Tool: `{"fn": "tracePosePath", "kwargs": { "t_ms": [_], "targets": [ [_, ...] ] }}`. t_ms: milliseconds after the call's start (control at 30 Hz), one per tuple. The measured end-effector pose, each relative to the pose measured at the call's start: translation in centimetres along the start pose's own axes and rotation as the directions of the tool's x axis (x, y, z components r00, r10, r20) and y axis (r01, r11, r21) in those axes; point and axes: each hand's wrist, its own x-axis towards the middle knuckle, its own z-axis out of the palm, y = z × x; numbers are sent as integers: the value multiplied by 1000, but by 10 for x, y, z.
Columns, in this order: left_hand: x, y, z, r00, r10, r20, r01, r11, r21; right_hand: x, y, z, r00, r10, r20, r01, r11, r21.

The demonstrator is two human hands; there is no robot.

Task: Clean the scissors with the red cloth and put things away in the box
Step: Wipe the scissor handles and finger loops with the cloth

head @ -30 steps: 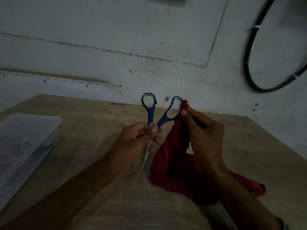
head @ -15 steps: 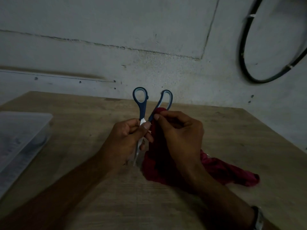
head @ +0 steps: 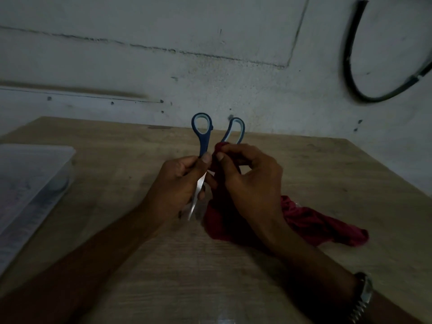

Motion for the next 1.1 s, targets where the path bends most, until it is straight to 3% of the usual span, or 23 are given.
{"fn": "tracePosePath", "kwargs": {
  "t_ms": [100,233,400,567,733,867,1100],
  "targets": [
    [0,0,4,1000,-16,10,16,998,-56,5,-2,-7,997,-2,-83,4,1000,30],
    [5,-10,-2,999,-43,-31,42,999,-22,-10,-3,-2,998,-31,58,33,999,-31],
    [9,-15,-5,999,-42,14,43,998,-42,-6,1,-2,989,-57,133,67,995,-71],
    [6,-11,-3,999,-39,25,42,990,-135,-10,3,-3,967,-116,227,152,977,-148],
    [5,-12,-3,998,-47,43,50,996,-70,1,2,-7,993,-96,74,102,992,-77],
    [6,-13,-4,986,-129,102,142,981,-136,13,7,-11,998,-55,-41,54,998,-21],
    [2,-12,-3,970,-112,215,113,994,10,32,19,-22,989,132,-72,-114,969,218]
  ]
}}
